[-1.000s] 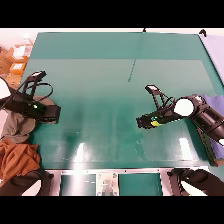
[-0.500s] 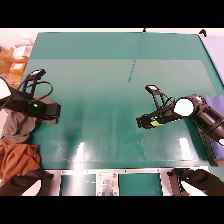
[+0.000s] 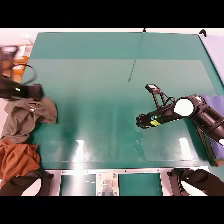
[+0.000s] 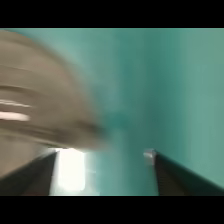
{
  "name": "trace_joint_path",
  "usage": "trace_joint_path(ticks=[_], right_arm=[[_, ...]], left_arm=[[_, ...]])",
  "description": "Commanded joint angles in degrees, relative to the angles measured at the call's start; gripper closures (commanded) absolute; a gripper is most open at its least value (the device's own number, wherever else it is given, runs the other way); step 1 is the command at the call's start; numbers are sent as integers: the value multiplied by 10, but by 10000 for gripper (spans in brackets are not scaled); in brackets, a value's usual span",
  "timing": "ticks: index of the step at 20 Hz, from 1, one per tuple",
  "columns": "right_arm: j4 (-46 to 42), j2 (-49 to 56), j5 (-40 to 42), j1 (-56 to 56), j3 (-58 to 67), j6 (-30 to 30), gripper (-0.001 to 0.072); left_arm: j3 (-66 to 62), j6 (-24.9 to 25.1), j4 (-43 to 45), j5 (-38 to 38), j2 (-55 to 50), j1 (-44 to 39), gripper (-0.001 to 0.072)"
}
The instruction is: Fold the shirts.
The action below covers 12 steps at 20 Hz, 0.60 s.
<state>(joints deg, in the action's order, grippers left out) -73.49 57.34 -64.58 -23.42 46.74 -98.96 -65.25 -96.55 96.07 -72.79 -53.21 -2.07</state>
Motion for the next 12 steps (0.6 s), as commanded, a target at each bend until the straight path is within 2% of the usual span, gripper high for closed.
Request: trace_joint_path(ticks=[1,3,5,8,12], right_arm=[[0,0,2,0,0,0,421],[0,0,5,0,0,0,421],[-2,0,5,0,0,0,421],[-2,0,6,0,0,0,421],[-2,0,5,0,0,0,421]], left_arm=[[-23,-25,95,23,-30,110,-13],[-10,-10,15,46,-76,186,-13],[-4,33,-42,65,-137,228,-13],[-4,66,-55,75,-235,247,-13],[-4,80,-55,87,-338,247,-13]])
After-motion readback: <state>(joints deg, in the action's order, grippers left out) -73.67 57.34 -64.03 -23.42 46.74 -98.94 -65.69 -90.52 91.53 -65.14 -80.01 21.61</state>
